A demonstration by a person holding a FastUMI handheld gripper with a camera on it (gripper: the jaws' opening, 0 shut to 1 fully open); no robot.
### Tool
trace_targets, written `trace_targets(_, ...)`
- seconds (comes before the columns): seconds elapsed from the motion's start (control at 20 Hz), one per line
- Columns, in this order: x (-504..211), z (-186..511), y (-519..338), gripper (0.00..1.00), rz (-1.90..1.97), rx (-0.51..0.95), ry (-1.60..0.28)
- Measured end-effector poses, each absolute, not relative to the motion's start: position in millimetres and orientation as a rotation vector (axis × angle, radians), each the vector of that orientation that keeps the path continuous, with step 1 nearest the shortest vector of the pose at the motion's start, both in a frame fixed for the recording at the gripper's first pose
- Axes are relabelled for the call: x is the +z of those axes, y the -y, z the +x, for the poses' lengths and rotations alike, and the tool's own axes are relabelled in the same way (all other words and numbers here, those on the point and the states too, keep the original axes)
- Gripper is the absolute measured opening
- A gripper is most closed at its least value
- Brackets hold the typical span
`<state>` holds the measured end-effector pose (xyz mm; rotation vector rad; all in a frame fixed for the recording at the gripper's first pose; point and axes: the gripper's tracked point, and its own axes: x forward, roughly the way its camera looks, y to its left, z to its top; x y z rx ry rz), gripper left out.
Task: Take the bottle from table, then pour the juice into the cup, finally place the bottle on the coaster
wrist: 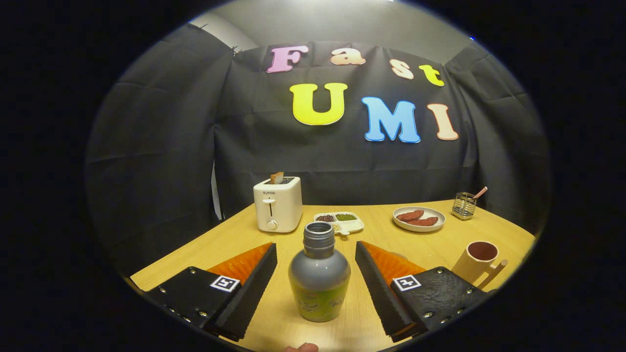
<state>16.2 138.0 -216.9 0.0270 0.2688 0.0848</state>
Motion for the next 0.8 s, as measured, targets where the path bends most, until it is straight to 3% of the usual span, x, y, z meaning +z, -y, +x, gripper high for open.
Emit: trace_targets(0.8,-289,16,-145,0.99,0.042,0.062,-0.444)
